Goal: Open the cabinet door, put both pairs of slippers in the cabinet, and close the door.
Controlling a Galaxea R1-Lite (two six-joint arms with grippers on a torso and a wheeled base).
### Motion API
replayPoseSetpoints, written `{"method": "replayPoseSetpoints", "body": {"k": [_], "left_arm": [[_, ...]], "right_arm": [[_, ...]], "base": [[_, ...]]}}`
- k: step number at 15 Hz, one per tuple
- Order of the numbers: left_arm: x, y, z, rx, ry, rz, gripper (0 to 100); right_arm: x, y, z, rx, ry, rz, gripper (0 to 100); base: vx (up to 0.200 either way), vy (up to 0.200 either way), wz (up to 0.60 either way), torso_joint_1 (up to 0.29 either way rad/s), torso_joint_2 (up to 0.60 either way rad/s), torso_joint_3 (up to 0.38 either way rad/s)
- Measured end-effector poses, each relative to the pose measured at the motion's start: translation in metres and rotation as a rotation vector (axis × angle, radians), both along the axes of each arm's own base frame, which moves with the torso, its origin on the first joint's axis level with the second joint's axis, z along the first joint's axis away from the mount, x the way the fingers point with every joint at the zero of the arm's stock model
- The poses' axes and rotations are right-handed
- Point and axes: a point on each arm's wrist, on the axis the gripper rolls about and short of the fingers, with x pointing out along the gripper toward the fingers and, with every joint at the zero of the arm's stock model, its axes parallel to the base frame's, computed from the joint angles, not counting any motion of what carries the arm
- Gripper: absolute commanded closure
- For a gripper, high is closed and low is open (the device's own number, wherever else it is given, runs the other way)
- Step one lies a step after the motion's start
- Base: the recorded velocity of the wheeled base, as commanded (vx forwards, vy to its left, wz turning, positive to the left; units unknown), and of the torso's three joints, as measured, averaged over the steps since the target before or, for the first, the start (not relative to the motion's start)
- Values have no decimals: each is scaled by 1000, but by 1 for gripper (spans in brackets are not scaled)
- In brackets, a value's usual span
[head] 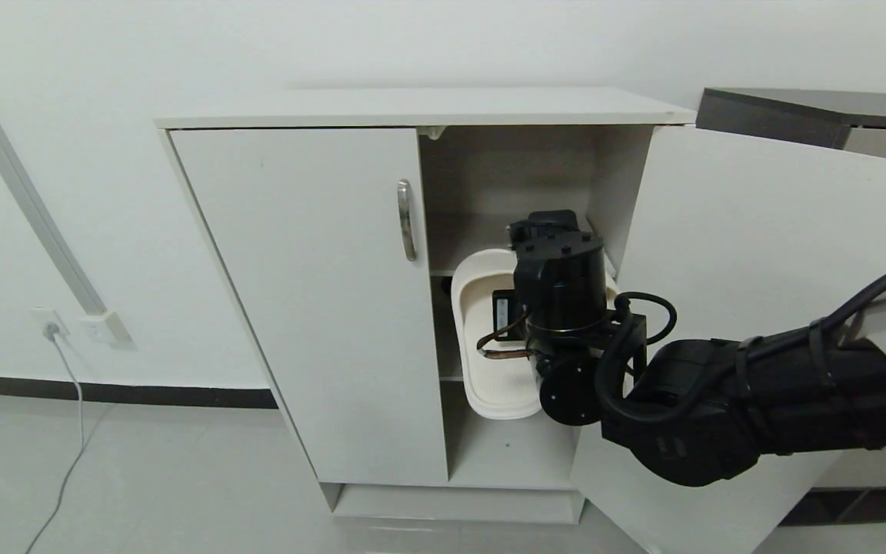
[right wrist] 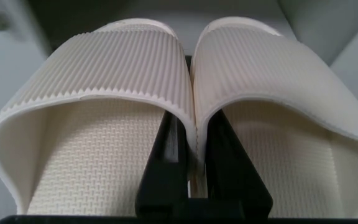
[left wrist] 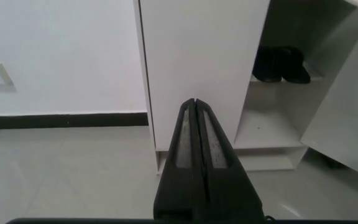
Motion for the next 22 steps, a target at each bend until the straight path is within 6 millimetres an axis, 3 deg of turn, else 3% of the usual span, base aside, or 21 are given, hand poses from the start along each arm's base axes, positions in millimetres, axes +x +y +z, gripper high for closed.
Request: {"method": "replayPoseSetpoints", "body": {"k": [4, 12, 22], "left_arm": [[0, 0, 0, 0, -1, 0, 100], [0, 0, 0, 0, -1, 0, 100], [0, 0, 0, -1, -1, 1, 100]], "right_arm": [[-1, 0, 0, 1, -1, -1, 100], [2, 1, 1, 9, -5, 10, 100], [64, 5, 8, -5, 25, -22, 100]], "base": [[200, 0, 0, 0, 4, 4], [0, 0, 0, 0, 0, 0], [0, 0, 0, 0, 0, 0]]}}
